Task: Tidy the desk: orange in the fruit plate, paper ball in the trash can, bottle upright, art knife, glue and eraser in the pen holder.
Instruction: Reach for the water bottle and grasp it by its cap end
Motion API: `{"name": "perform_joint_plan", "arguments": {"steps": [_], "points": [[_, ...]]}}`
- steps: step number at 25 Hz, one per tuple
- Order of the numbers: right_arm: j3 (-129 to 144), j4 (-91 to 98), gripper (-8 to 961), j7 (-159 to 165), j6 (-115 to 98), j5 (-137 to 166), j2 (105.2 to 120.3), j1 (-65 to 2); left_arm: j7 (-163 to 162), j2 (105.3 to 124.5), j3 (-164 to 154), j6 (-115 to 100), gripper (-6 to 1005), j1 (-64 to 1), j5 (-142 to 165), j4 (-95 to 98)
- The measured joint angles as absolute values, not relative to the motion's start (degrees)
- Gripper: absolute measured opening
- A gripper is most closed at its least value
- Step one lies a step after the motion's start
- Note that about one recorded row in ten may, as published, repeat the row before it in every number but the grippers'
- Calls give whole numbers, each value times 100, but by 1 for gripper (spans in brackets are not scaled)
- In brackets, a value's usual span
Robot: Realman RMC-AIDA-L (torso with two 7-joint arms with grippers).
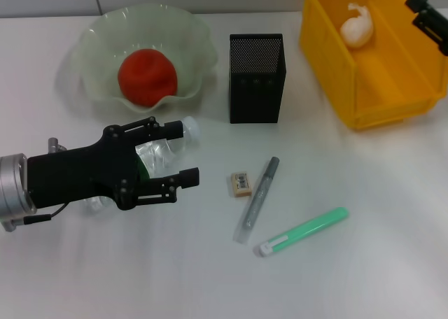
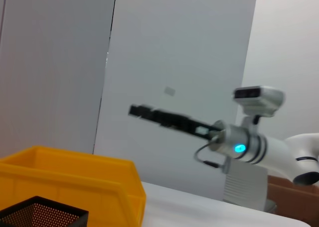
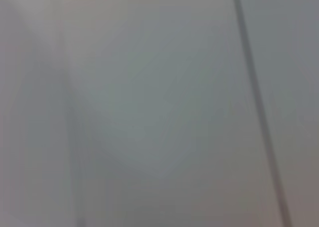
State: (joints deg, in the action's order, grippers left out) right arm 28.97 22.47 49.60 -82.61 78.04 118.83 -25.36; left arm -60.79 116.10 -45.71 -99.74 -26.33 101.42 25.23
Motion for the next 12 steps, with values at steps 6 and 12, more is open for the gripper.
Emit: {"name": "perform_joint_plan", "arguments": {"steps": [6,12], "points": [[3051,2695,784,5680,-9966,8736,11731,-2106,-6155,11610,-4496,-9976,830,-2637,10142,2543],[3026,2921,783,5773,-10580,10186,11627,-1992,-6292,11624,-4412,-9975,830,-2650,10142,2579]]}}
